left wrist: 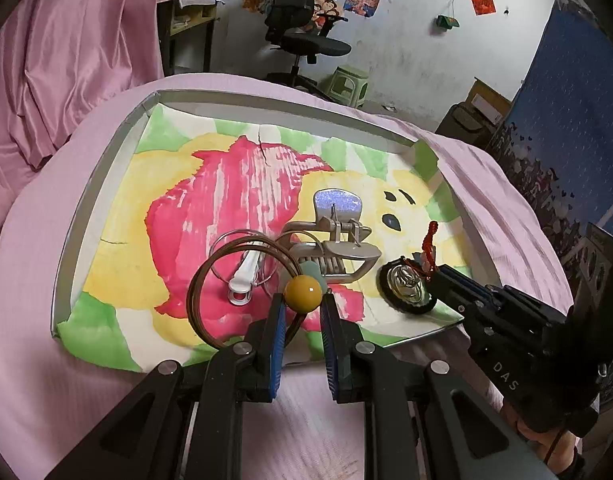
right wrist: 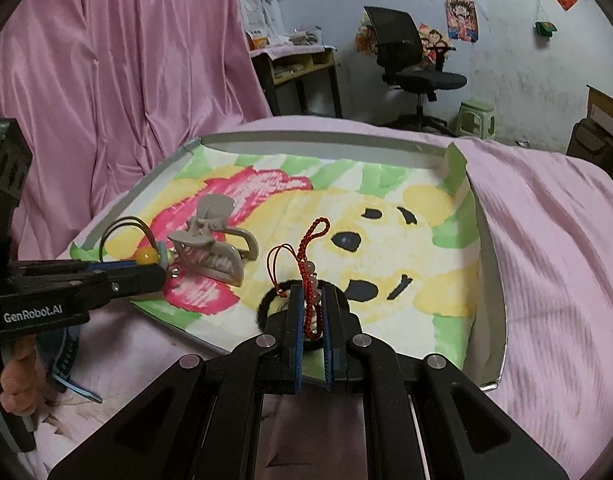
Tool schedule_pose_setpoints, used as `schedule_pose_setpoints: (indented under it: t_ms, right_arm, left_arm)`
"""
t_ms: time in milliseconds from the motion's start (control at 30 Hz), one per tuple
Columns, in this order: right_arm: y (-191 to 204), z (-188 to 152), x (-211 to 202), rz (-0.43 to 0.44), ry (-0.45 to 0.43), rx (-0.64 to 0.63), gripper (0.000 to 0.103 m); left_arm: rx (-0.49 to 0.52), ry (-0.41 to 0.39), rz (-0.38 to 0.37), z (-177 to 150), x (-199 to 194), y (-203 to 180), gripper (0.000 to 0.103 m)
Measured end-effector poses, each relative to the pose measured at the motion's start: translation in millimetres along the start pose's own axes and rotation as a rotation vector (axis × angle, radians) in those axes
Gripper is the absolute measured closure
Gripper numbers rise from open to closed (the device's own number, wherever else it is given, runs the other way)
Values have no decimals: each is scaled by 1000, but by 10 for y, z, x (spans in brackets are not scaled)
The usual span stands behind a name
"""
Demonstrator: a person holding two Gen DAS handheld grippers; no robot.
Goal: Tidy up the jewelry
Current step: 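Carry both items into the tray and open both tools to release them, then withdraw both tools from the tray toward the watch and black clip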
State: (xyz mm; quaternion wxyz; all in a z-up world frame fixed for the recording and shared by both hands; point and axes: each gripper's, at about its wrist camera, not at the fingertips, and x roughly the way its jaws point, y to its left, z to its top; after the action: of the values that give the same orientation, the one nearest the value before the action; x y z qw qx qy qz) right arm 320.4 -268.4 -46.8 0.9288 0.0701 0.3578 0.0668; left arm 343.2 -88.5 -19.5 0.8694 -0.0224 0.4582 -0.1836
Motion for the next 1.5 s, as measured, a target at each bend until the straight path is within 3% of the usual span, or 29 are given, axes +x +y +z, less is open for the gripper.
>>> schedule_pose_setpoints:
  t_ms: [267, 500, 600, 733, 867, 1100, 1167, 1333, 1500]
  right_arm:
    - [9, -13, 46, -5, 30, -2, 92]
    - [4, -9, 30, -3, 26, -1, 76]
    - [7, -3, -8, -4, 14, -3, 74]
    - [16, -5, -125, -15, -31, -8, 60]
    - [31, -18, -296, -26, -89, -16, 54]
    - [79, -67, -678, -18, -228, -16, 32]
    - [94, -95, -800, -26, -271, -10, 26]
    - [110, -187, -1045, -19, -348, 5, 10]
    - [153, -330, -1272, -12, -397, 2, 1]
  left_arm:
    - [2, -12, 13, -9, -18, -7, 86]
    - [-1, -30, 33, -29, -97, 20, 85]
    - [-4, -54, 27, -68, -171, 37, 78]
    - [-7, -106, 28, -124, -311, 40, 52]
    - [-18, -168, 24, -205, -458, 37, 47]
    - [21, -311, 87, -423, -766, -37, 23]
    - [27, -363, 119, -503, -872, -58, 12]
    - [43, -448, 148, -675, -1102, -87, 7]
    - [55, -497, 147, -867, -1291, -123, 5]
